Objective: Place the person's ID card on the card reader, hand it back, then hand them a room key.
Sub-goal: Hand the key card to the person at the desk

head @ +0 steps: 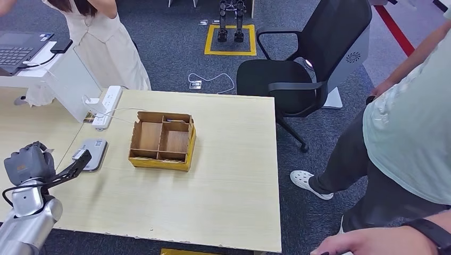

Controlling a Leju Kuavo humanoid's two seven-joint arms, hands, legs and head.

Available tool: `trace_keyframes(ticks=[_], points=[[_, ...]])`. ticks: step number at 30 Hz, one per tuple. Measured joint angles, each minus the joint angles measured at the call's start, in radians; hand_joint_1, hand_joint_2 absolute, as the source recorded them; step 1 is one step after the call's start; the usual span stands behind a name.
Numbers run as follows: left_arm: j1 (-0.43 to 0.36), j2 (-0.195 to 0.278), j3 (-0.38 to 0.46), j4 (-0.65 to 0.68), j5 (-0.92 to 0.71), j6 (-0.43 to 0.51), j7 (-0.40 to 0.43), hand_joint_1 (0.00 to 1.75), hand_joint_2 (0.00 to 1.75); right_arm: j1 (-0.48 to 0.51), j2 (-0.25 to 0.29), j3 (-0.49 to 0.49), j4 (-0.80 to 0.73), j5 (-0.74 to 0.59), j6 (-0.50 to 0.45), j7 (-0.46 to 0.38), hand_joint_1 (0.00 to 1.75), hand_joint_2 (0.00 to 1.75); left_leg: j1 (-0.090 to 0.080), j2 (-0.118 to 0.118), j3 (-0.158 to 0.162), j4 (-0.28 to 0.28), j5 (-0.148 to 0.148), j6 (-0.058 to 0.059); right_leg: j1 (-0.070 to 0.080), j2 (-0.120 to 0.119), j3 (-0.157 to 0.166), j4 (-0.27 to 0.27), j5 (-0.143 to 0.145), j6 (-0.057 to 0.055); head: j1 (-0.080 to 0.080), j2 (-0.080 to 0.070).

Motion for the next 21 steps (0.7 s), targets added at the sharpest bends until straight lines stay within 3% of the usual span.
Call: trace_keyframes(ticks=[11,21], points=[[0.002,-0.004,0.011,-0.013,0.0,0.013,-0.03,1.75,1.75,-0.014,0.0,0.031,0.003,-0.024,-0.007,-0.001,0.0,1.75,0.0,0.0,0.0,0.0,0.0,0.0,0.0,0.0,0.0,0.0,0.0,0.0,0.0,0.0],[-0.027,-0.04,0.01,-0.023,-0.031,0.032,-0.071,1.75,1.75,-0.036,0.0,0.059,0.017,-0.043,-0.006,-0.015,0.0,1.75,0.0,0.0,0.0,0.0,0.0,0.0,0.0,0.0,0.0,0.0,0.001,0.001,0.0,0.0]])
